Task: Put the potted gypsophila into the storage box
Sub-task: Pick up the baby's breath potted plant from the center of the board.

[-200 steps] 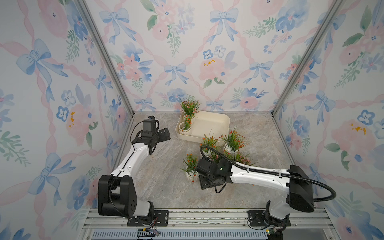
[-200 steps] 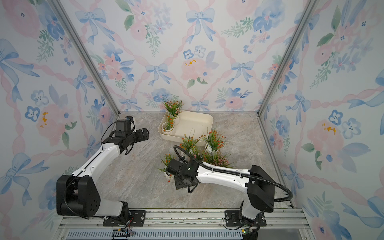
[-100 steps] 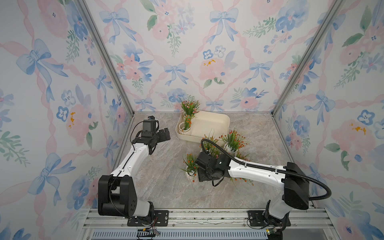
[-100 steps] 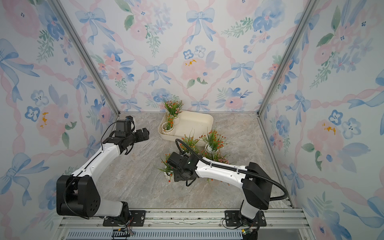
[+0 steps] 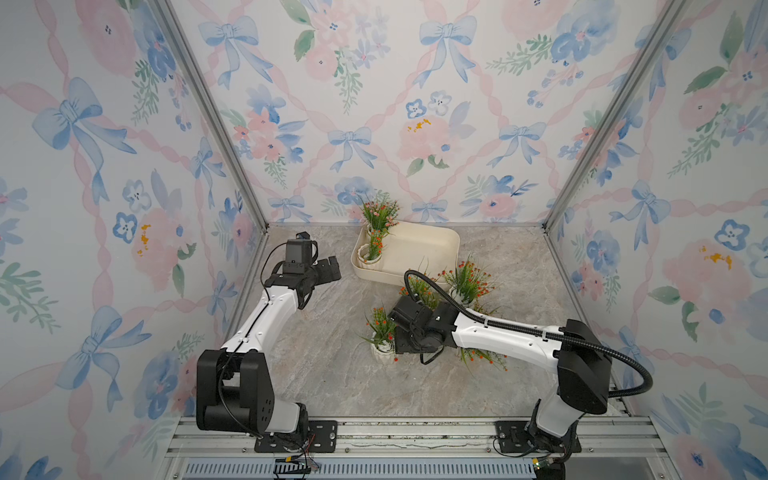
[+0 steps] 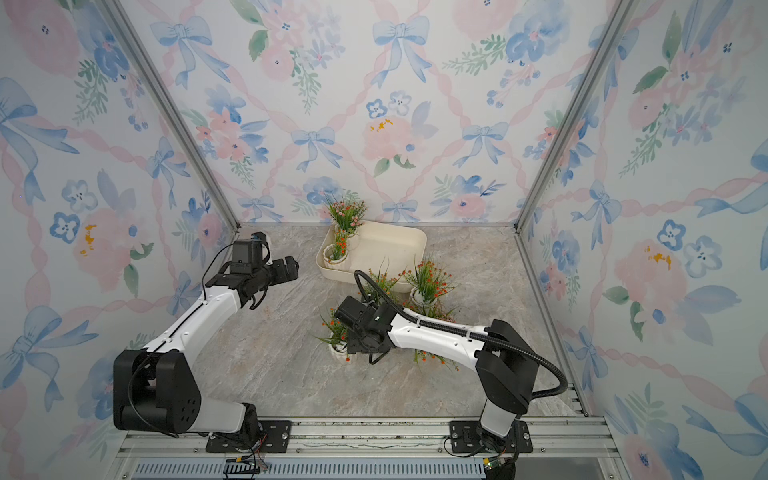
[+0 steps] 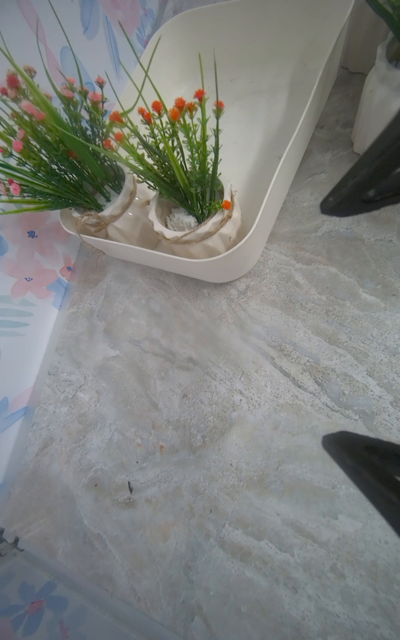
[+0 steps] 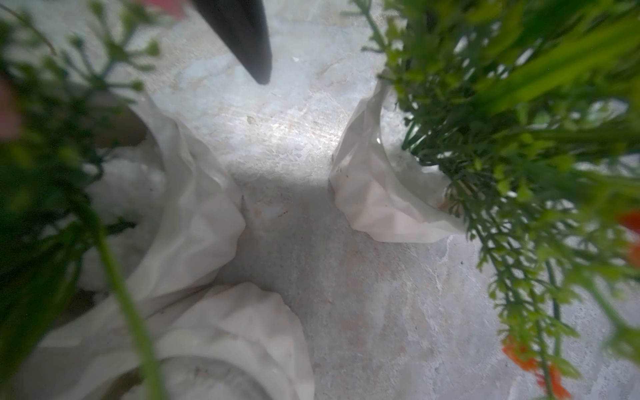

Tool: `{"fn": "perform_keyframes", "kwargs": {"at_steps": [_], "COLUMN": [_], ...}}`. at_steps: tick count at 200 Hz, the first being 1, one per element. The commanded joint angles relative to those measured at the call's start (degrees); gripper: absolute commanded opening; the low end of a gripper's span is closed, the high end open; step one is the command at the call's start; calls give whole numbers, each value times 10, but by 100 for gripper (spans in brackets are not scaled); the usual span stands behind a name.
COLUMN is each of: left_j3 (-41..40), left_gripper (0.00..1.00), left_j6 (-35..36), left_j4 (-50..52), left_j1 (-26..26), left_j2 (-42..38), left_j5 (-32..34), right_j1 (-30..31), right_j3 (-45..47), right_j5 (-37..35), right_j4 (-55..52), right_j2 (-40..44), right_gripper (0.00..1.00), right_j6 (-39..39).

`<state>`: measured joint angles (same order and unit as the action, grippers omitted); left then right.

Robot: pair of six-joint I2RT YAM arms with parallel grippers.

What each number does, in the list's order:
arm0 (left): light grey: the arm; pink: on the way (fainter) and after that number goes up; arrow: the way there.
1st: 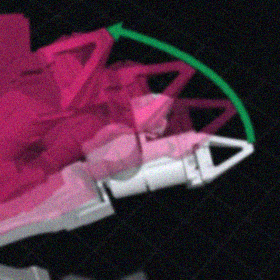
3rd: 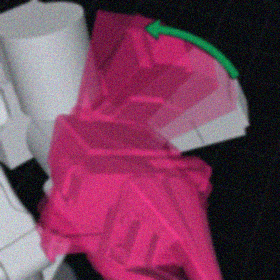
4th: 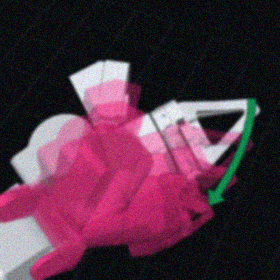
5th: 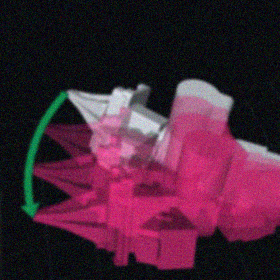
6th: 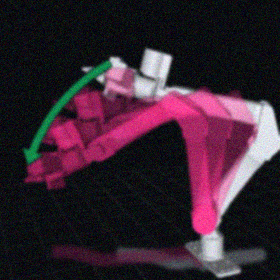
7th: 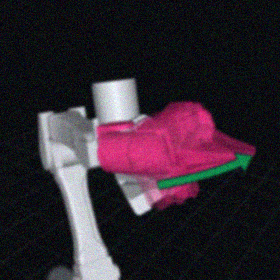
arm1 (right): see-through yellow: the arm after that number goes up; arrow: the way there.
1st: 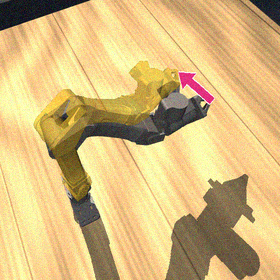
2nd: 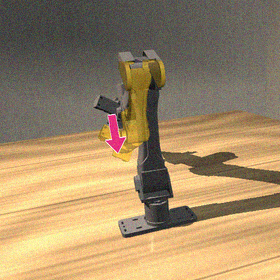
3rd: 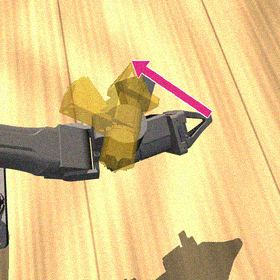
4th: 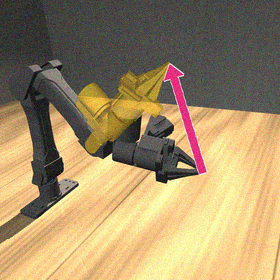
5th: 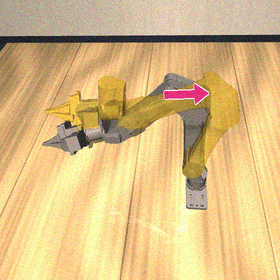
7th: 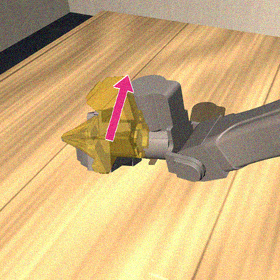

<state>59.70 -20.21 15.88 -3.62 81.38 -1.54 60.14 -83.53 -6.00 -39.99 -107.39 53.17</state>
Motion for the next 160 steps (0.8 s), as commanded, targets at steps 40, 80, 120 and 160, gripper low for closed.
{"fn": "perform_keyframes", "kwargs": {"at_steps": [40, 80, 120, 160], "left_j3": [-7, -7, -7, -7], "left_gripper": [98, 98, 98, 98], "left_j6": [7, 7, 7, 8], "left_j4": [-3, -4, -3, -3], "left_j1": [3, 3, 3, 3], "left_j2": [8, 8, 9, 9], "left_j5": [0, 0, 0, 0], "right_j1": [-7, -7, -7, -7], "right_j3": [-32, -32, -35, -36], "right_j5": [11, 16, 17, 17], "right_j4": [3, 7, 6, 9], "right_j2": [-37, -49, -60, -70], "right_gripper": [60, 55, 51, 48], "right_j6": [12, 12, 8, 6]}}
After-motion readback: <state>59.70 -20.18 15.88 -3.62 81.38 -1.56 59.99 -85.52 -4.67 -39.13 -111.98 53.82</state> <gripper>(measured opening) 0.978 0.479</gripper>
